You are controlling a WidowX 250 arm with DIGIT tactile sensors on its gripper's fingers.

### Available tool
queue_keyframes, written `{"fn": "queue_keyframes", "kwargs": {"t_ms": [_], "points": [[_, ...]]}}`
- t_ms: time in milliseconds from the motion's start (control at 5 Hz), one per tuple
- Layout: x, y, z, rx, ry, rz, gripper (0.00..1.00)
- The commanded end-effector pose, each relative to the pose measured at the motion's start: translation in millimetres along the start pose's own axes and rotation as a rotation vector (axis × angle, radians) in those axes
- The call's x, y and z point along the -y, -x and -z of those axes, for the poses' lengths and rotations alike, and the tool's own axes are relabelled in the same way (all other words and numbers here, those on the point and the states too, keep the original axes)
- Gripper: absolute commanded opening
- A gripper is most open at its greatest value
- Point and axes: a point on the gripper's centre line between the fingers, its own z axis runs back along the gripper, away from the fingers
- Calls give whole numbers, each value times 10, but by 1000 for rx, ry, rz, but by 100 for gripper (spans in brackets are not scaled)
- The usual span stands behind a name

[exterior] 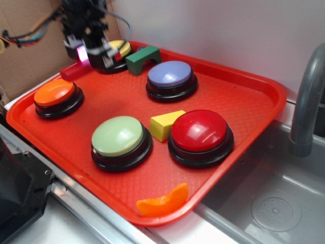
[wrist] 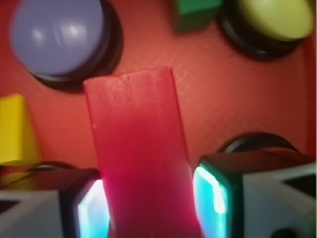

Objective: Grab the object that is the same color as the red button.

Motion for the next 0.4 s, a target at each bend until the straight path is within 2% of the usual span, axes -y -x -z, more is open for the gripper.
{"fn": "queue_keyframes", "kwargs": {"t_ms": [0,200], "points": [[-67,94,-833,210,-6,-79,0],[-65,102,-807,215,-16,-96,0]]}}
